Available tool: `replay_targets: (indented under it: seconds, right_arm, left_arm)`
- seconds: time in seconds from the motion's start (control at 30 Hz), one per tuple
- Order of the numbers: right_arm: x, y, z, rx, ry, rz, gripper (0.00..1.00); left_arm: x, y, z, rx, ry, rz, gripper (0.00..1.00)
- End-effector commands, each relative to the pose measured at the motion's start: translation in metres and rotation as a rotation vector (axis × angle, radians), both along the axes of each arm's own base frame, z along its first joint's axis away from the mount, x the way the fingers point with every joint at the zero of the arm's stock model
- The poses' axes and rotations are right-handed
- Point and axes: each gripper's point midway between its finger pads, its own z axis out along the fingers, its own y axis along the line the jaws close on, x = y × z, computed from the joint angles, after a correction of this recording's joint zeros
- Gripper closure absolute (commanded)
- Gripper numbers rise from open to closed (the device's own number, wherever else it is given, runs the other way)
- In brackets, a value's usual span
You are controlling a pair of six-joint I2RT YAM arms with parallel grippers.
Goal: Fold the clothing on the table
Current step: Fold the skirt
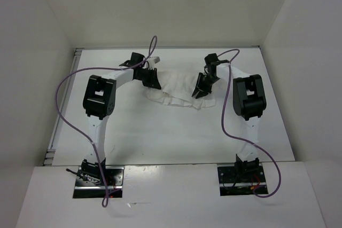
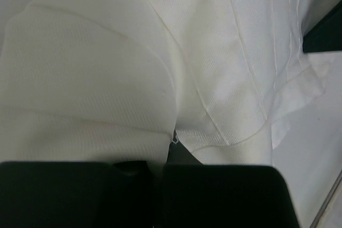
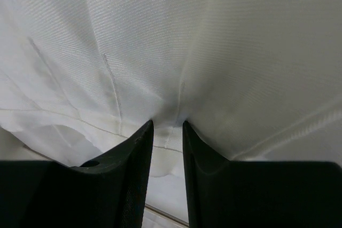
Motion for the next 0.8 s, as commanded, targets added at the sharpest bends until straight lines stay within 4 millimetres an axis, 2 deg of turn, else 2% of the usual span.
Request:
replay_targets:
  seconds: [0.0,0.03,0.07,0.1,0.13,0.17,0.2,0.23,0.27,0.3,0.37,0.4,0.43,0.47,0.5,0.53,0.57,0.6,0.63,0.7,0.73,0.77]
  right_arm:
    - [0.001,-0.006,0.036,-0.054,-0.087,-0.003,0.66]
    - [-0.007,-0.008,0.032,-0.059,-0.068,-0.002,0.66]
    - [-0.014,-0.011,0.03,-0.071,-0.052,-0.004,0.66]
    - [-0.018,-0.014,0.032,-0.08,-0.053,-0.007,0.66]
    - [-0.031,-0.017,0.022,-0.089,-0.016,-0.005,0.66]
    - [-0.036,-0.021,0.019,-0.109,-0.008,-0.009,0.66]
    - [-0.041,-0.024,0.02,-0.121,-0.009,-0.012,0.66]
    - [-0.057,-0.029,0.011,-0.14,0.035,-0.011,0.66]
    - [-0.066,-0.033,0.01,-0.156,0.057,-0.012,0.66]
    - [-0.072,-0.035,0.011,-0.159,0.067,-0.012,0.66]
    - [-0.078,-0.036,0.026,-0.152,0.039,-0.014,0.66]
    - [-0.075,-0.027,0.046,-0.116,-0.014,-0.001,0.66]
    - [-0.074,-0.018,0.057,-0.096,-0.049,0.029,0.7]
    - [-0.068,-0.014,0.07,-0.071,-0.084,0.041,0.78]
    - [-0.059,0.003,0.091,-0.008,-0.13,0.071,0.89]
    - [-0.053,0.012,0.102,0.022,-0.167,0.097,1.0]
    - [-0.048,0.024,0.106,0.049,-0.191,0.128,1.0]
    - [-0.037,0.033,0.12,0.075,-0.234,0.142,1.0]
    - [-0.034,0.042,0.113,0.092,-0.211,0.16,1.0]
    - [-0.02,0.057,0.116,0.128,-0.245,0.193,1.0]
    - [-0.018,0.061,0.103,0.141,-0.208,0.2,1.0]
    - [-0.011,0.069,0.102,0.15,-0.225,0.204,1.0]
  left_arm:
    - [-0.039,0.01,0.0,-0.017,0.113,0.027,1.0]
    - [-0.045,0.01,0.006,-0.027,0.121,0.044,1.0]
    - [-0.047,0.01,0.026,-0.042,0.081,0.05,1.0]
    - [-0.058,0.008,0.029,-0.043,0.092,0.047,1.0]
    - [-0.073,0.014,0.019,-0.021,0.131,0.064,1.0]
    - [-0.08,0.012,0.03,-0.019,0.113,0.065,1.0]
    - [-0.087,0.013,0.033,-0.022,0.125,0.073,1.0]
    - [-0.095,0.012,0.032,-0.014,0.134,0.076,1.0]
    - [-0.11,0.011,0.033,-0.01,0.143,0.064,1.0]
    - [-0.116,0.012,0.035,-0.015,0.16,0.078,1.0]
    - [-0.127,0.006,0.035,-0.001,0.158,0.071,1.0]
    - [-0.13,0.008,0.035,0.003,0.163,0.084,1.0]
    - [-0.128,0.007,0.037,-0.004,0.163,0.093,1.0]
    - [-0.128,0.007,0.037,-0.004,0.163,0.093,1.0]
    - [-0.127,0.008,0.033,0.007,0.173,0.099,1.0]
    - [-0.125,0.009,0.032,0.018,0.177,0.105,1.0]
    - [-0.125,0.009,0.032,0.018,0.177,0.105,1.0]
    - [-0.125,0.009,0.032,0.018,0.177,0.105,1.0]
    - [-0.121,0.009,0.034,0.023,0.166,0.112,1.0]
    - [-0.121,0.009,0.038,0.019,0.156,0.112,1.0]
    - [-0.12,0.01,0.037,0.025,0.159,0.126,1.0]
    - [-0.119,0.011,0.036,0.032,0.157,0.132,1.0]
